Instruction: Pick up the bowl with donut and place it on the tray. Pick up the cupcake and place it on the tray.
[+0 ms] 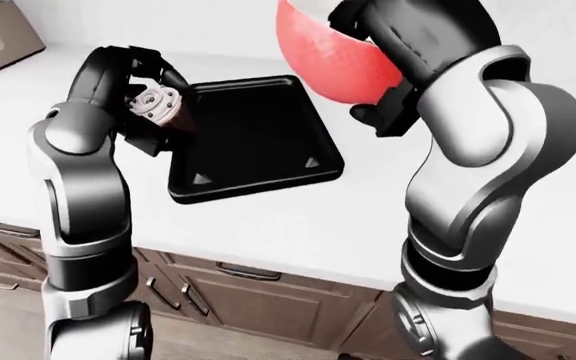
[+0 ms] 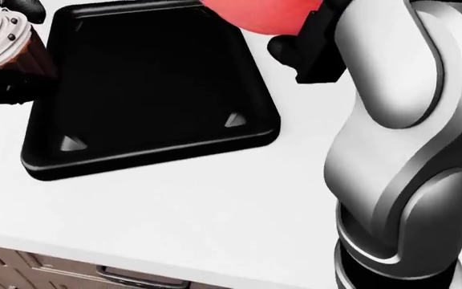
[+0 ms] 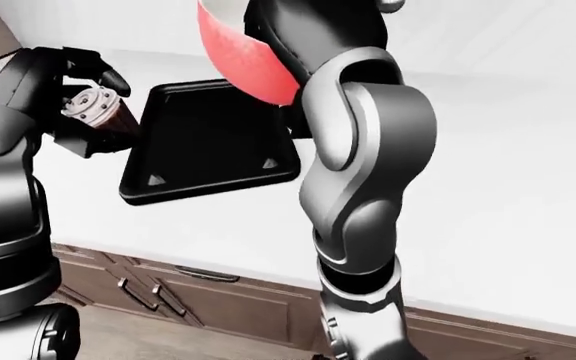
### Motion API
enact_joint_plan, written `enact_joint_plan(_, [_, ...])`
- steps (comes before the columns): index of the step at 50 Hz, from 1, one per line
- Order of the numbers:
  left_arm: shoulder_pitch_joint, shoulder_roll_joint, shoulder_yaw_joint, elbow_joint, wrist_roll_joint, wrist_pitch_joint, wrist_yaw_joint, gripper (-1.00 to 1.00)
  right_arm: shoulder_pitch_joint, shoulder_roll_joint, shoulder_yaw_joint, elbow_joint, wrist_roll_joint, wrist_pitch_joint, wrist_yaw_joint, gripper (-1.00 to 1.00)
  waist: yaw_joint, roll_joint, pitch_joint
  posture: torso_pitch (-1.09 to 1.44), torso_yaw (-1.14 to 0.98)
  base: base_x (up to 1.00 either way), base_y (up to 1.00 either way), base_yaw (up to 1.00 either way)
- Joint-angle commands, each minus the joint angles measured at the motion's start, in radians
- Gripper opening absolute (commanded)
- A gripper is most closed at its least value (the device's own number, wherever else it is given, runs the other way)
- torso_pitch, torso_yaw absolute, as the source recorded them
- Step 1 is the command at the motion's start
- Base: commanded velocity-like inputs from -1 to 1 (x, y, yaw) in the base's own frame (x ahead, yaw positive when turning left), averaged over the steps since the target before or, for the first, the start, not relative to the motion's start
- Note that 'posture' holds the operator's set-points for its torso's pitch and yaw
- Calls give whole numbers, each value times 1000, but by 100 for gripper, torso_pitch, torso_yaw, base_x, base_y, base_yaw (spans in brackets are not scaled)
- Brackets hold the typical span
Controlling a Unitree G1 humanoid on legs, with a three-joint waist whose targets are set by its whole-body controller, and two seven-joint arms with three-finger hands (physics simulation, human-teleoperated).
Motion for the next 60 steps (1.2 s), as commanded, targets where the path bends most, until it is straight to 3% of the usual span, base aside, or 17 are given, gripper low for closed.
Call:
enact_joint_plan(1, [-35,11,3,-42,1,-19,6,-100,-37,-15,-28,-23,-13,-1,-61,-100,-6,12,-30,0,0,0,0,0])
enact_joint_plan(13, [-38,55,30,-95,-23,19,-29,-100,-160,-13,-24,236,64,-1,-227,-100,24,-37,-20,0,0,0,0,0])
enact_joint_plan(16, [-36,65,37,-100,-32,19,-32,-100,-203,-12,-23,322,94,3,-278,-100,34,-67,-25,0,0,0,0,0])
enact_joint_plan(24, [-32,87,49,-127,-52,38,-44,-100,-290,17,-4,446,158,30,-344,-100,28,-31,-32,0,0,0,0,0])
enact_joint_plan(34, [-25,109,61,-144,-71,50,-45,-100,-294,34,18,409,143,27,-304,-100,10,-18,-22,0,0,0,0,0])
enact_joint_plan(35, [-26,111,62,-144,-72,52,-45,-100,-295,36,18,409,140,24,-303,-100,13,-13,-45,0,0,0,16,0])
enact_joint_plan(38, [-25,114,62,-143,-76,52,-43,-100,-293,39,17,407,134,20,-297,-100,22,-62,-40,0,0,0,25,0])
enact_joint_plan(41, [-24,116,63,-142,-79,50,-41,-100,-286,39,15,410,132,14,-301,-100,28,-72,-46,0,0,0,26,0])
enact_joint_plan(45, [-17,115,64,-139,-84,45,-36,-100,-281,41,12,413,129,16,-308,-100,31,-44,-26,0,0,0,22,0])
enact_joint_plan(47, [-11,114,66,-138,-88,39,-30,-100,-276,34,7,413,127,20,-313,-100,11,-5,-4,0,0,0,0,0])
enact_joint_plan(48, [-11,115,66,-142,-89,42,-31,-100,-274,31,5,414,128,20,-315,-100,1,33,-14,0,0,0,0,0])
enact_joint_plan(49, [-8,115,66,-148,-89,48,-33,-100,-269,28,6,411,127,20,-314,-100,-8,55,-19,0,0,0,0,0])
enact_joint_plan(50, [-7,116,65,-150,-89,49,-33,-100,-266,27,7,409,127,20,-313,-100,4,18,-7,0,0,0,0,0])
enact_joint_plan(56, [-4,118,67,-158,-94,52,-34,-100,-248,41,15,400,143,10,-311,-100,20,-57,-29,0,0,0,0,0])
enact_joint_plan(57, [-7,120,66,-157,-94,53,-35,-100,-248,39,13,402,146,6,-313,-100,30,-59,-37,0,0,0,0,0])
enact_joint_plan(58, [-8,120,67,-155,-95,52,-35,-100,-247,36,10,411,151,1,-319,-100,24,-54,-23,0,0,0,0,0])
enact_joint_plan(60, [-8,120,68,-154,-97,52,-34,-100,-245,35,12,418,151,-1,-323,-100,27,-50,-27,0,0,0,0,0])
